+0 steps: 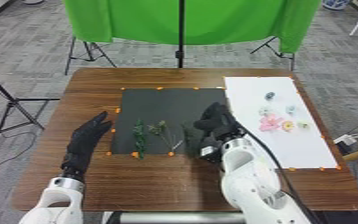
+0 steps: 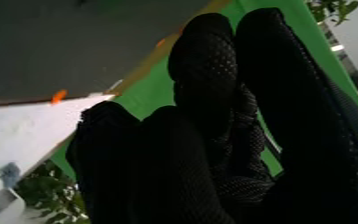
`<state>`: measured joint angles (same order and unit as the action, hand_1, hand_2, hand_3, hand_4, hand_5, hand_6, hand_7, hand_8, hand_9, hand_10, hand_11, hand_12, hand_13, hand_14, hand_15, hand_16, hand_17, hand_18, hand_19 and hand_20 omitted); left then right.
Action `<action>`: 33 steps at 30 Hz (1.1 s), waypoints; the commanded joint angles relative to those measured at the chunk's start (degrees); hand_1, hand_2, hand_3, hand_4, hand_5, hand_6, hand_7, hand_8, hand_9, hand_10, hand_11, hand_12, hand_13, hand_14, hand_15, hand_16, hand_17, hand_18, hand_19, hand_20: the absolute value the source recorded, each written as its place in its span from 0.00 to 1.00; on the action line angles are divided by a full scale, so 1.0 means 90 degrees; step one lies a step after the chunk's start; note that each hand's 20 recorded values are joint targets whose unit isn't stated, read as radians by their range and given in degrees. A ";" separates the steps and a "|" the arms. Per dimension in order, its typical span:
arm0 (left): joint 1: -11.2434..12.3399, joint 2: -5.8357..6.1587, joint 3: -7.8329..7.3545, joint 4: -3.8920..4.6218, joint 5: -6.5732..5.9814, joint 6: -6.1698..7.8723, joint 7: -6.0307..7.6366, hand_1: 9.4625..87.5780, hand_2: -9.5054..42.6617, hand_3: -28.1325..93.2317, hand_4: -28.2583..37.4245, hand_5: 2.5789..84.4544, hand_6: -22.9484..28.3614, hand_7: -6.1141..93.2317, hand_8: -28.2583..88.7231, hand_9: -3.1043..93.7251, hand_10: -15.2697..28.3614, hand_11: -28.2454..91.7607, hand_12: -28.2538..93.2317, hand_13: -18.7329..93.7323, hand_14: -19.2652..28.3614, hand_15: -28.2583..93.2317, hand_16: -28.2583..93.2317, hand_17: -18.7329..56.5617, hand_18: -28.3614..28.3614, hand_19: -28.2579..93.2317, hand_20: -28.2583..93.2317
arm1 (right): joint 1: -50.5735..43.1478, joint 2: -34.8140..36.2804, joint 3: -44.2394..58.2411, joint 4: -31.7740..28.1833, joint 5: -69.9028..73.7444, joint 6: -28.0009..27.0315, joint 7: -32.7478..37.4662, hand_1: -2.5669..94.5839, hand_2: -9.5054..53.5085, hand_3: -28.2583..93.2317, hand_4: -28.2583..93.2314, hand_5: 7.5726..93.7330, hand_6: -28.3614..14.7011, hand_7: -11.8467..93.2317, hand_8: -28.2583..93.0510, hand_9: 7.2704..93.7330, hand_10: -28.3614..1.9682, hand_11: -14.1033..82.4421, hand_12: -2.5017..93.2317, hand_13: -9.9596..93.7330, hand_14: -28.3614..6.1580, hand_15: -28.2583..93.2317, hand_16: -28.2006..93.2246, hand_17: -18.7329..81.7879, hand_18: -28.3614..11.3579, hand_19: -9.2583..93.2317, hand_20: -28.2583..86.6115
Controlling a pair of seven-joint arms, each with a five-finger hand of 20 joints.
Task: Arrange flowers
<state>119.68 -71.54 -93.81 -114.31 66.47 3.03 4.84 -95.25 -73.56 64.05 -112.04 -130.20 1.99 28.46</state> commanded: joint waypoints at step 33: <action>0.0061 -0.0066 0.0040 0.0018 -0.0012 -0.0130 -0.0147 0.16 0.16 0.78 0.04 0.44 0.54 0.09 0.19 0.46 0.64 0.33 0.33 0.43 0.67 0.30 0.23 0.31 0.67 0.24 0.36 | -0.0312 0.0581 0.0291 -0.0246 0.0568 -0.1904 -0.0538 0.33 0.27 0.82 0.35 0.74 0.63 0.26 0.22 0.92 0.48 0.66 0.34 0.98 0.69 0.79 0.52 0.89 0.40 1.00 0.85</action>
<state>119.79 -71.58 -93.72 -114.34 66.46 2.31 4.04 -98.40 -68.76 66.47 -115.54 -124.61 -14.11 23.30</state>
